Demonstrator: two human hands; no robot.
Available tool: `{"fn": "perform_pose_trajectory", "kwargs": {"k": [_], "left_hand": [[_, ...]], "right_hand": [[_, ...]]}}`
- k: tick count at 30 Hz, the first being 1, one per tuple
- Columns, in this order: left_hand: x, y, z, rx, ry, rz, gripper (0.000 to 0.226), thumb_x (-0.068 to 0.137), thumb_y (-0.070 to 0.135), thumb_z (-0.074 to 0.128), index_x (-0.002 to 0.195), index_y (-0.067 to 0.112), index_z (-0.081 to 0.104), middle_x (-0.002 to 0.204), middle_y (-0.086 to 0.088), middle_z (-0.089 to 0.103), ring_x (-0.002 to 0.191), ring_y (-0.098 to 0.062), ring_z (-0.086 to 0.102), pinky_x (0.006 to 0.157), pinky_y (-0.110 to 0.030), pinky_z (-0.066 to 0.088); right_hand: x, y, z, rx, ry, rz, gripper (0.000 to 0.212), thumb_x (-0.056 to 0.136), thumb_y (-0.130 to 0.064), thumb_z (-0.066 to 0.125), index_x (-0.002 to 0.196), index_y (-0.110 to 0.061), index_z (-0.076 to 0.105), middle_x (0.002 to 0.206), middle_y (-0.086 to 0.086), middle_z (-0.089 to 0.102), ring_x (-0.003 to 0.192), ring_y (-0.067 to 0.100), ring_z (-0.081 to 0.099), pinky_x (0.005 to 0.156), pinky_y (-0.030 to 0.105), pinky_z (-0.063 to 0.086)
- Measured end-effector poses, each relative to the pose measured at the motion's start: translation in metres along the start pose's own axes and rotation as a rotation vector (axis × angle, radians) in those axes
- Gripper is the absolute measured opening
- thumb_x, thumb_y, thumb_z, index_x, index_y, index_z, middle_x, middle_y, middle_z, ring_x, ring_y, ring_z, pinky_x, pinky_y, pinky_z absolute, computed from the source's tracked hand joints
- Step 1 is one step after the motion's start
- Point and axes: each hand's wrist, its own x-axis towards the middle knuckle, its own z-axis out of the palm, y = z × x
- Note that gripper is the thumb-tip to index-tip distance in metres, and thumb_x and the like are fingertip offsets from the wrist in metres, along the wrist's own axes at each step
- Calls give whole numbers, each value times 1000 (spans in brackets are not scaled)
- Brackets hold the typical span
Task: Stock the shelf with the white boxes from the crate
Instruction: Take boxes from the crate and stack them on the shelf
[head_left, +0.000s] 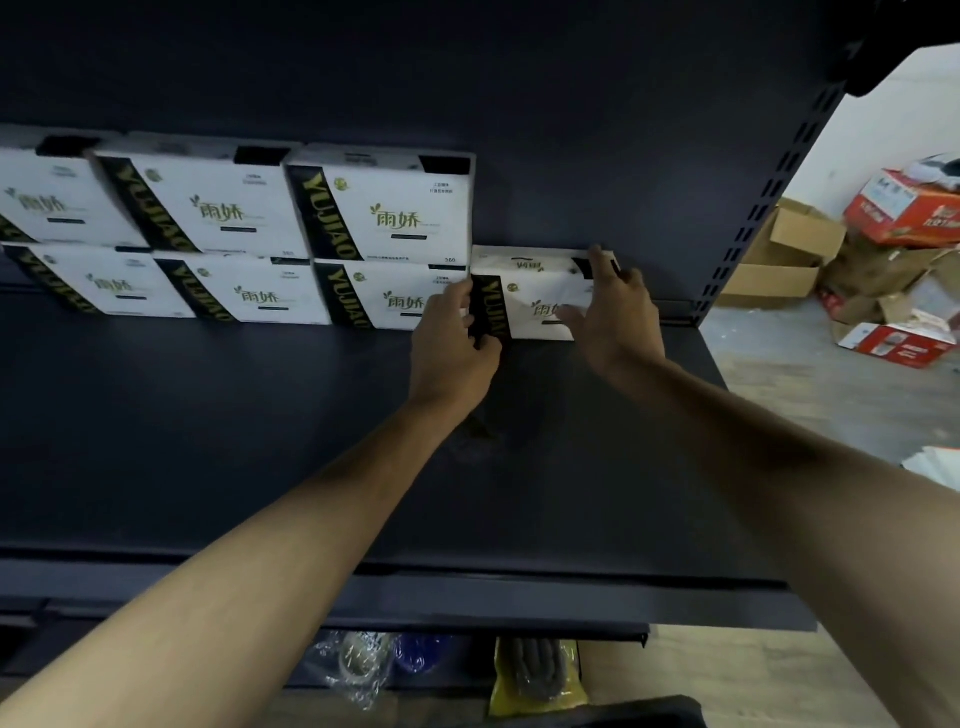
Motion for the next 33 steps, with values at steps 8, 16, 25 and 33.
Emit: {"fn": "perform_pose_trajectory", "kwargs": {"k": [8,16,25,33], "left_hand": [[-3,0,11,-37,-9,-9,66,90,2,61,149,14,35,141,-4,38,126,-17,50,106,-29,44],[-1,7,21,-46,-17,-74,71,88,9,64,150,15,32,144,-3,36,131,-18,46,106,-24,38],[-32,20,-3,188,-178,-68,73,87,18,65,151,23,31,147,-5,37,134,-21,42,109,-35,41],[-57,54,-17,407,-232,30,66,85,20,68,145,19,42,137,-9,50,124,-25,50,98,-30,41]], "right_hand": [[-2,0,6,-2,47,5,79,93,-31,67,156,-22,20,141,21,42,125,37,49,98,44,45],[0,0,12,-7,70,9,80,93,-32,68,156,-22,19,140,21,41,125,37,48,97,44,47],[-39,2,-10,109,32,73,87,88,-29,72,155,-26,16,143,15,38,122,36,51,89,43,48],[-75,8,-65,-26,-39,-115,62,90,-38,68,142,-19,40,132,13,49,114,38,55,81,42,48]]}}
